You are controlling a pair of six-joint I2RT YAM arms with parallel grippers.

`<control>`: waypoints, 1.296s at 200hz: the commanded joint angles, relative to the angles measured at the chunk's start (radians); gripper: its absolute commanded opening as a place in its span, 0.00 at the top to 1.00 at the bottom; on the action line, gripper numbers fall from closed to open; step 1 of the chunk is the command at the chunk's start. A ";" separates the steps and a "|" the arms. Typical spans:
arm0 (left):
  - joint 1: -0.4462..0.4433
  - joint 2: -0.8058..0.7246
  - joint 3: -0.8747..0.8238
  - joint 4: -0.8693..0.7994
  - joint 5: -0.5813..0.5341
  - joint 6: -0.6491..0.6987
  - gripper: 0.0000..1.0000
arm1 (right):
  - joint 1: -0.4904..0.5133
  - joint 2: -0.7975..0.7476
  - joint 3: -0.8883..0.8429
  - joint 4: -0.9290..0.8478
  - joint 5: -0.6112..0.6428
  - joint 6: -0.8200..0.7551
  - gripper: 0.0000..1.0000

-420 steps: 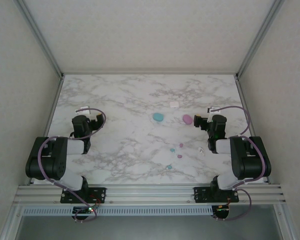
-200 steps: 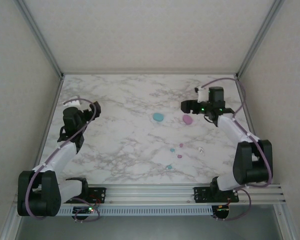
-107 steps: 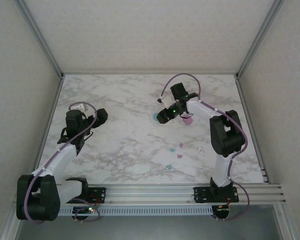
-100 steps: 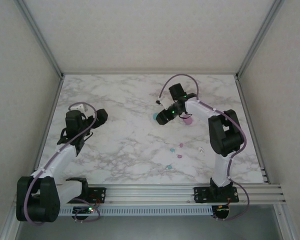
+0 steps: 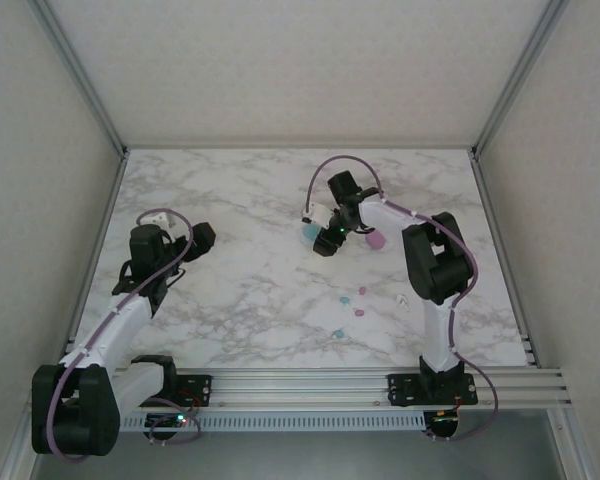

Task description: Insert wireless bluetooth earbuds into charging case

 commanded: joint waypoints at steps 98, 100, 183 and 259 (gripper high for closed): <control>-0.007 -0.008 0.005 -0.017 0.028 0.020 0.00 | 0.001 0.132 0.156 -0.101 -0.044 -0.128 0.30; -0.007 -0.009 0.005 -0.017 0.028 0.020 0.00 | 0.000 0.135 0.161 -0.107 -0.046 -0.132 0.30; -0.006 -0.009 0.008 -0.020 0.047 0.015 0.00 | 0.032 0.179 0.198 -0.163 -0.008 -0.186 0.37; -0.008 0.005 0.014 -0.005 0.094 -0.007 0.04 | 0.050 0.177 0.207 -0.145 0.010 -0.152 0.52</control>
